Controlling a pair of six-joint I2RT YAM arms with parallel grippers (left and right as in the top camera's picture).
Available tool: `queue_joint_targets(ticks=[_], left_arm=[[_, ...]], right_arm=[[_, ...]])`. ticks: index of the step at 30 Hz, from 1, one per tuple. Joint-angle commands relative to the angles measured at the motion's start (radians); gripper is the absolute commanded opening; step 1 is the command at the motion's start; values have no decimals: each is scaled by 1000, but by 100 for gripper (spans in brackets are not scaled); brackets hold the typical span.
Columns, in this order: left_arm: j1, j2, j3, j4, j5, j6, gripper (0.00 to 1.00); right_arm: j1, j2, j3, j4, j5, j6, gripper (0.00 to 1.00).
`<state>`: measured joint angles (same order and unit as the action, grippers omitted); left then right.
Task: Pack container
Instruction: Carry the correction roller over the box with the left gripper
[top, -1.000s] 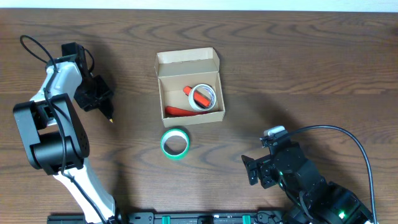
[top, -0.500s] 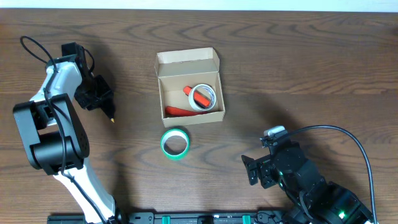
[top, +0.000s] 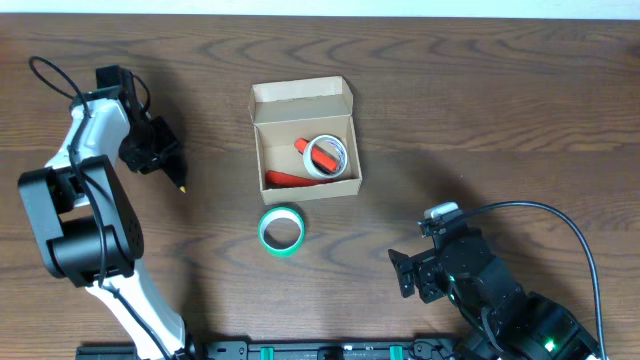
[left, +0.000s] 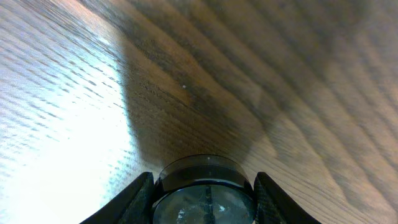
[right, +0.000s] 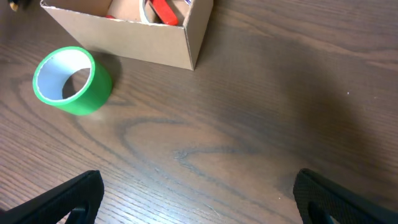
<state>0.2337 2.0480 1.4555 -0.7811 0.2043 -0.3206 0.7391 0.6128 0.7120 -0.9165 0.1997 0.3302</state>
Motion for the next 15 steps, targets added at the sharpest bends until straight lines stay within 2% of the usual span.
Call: queue_joint_targets(ticks=[1,15], left_arm=[[2,-44,14,-4,7,-25,43],[-19,-101,14,-3,27,-35,42]], right_arm=[[8,-5,-2,0,13,13,99],[8,-5,-2,0,13,13,99]])
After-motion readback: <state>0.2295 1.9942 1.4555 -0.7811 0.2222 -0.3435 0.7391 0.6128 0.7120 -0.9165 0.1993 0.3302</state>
